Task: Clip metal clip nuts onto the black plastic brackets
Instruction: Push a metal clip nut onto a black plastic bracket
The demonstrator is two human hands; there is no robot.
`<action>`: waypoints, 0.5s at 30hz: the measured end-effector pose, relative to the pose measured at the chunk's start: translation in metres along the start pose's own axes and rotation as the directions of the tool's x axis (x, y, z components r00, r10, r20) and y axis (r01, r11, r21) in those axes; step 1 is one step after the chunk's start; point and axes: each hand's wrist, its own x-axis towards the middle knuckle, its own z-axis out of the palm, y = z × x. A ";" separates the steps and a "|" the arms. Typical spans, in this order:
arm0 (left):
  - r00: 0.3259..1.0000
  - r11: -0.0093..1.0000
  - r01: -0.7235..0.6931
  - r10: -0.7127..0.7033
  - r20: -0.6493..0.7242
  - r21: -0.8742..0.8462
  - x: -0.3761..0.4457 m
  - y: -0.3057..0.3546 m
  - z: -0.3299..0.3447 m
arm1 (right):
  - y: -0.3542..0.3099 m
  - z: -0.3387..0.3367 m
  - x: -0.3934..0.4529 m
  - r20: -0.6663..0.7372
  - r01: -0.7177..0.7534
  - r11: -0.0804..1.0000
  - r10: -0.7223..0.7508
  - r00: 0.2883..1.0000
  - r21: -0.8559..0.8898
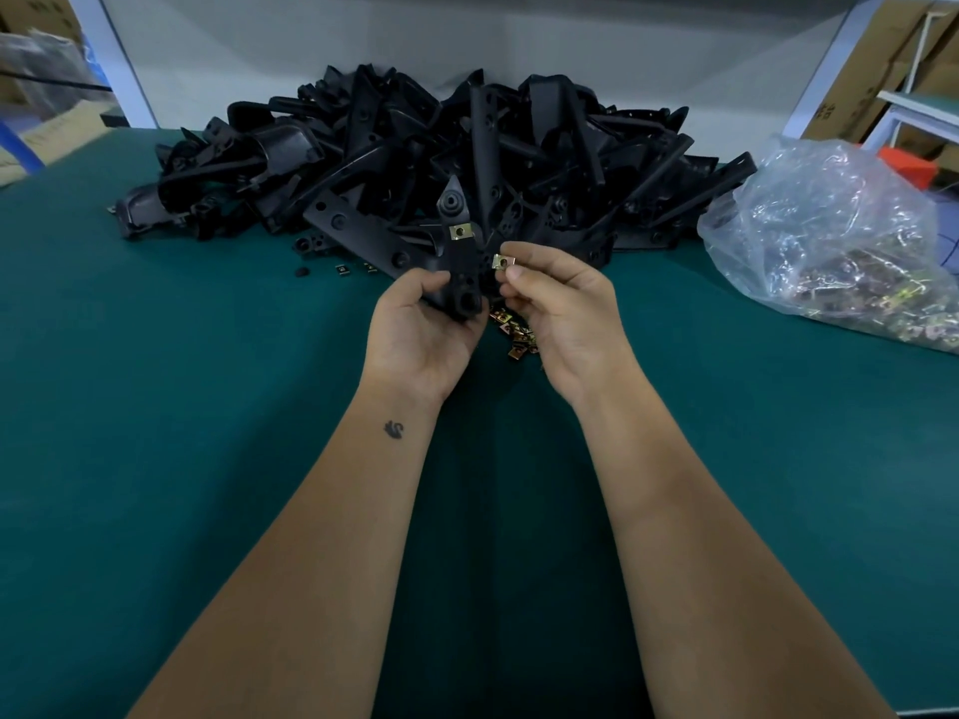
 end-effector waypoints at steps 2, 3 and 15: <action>1.000 1.000 0.001 -0.002 0.007 0.014 0.000 0.000 0.000 | 0.001 0.002 0.000 0.006 -0.001 1.000 0.001 1.000 -0.011; 1.000 1.000 0.003 -0.003 0.008 0.025 0.000 0.000 0.001 | 0.002 0.003 -0.001 0.007 0.002 1.000 -0.001 1.000 -0.014; 1.000 0.999 0.006 -0.006 0.023 0.033 -0.002 -0.001 0.001 | 0.003 0.004 -0.001 0.052 -0.072 0.997 0.072 0.996 -0.005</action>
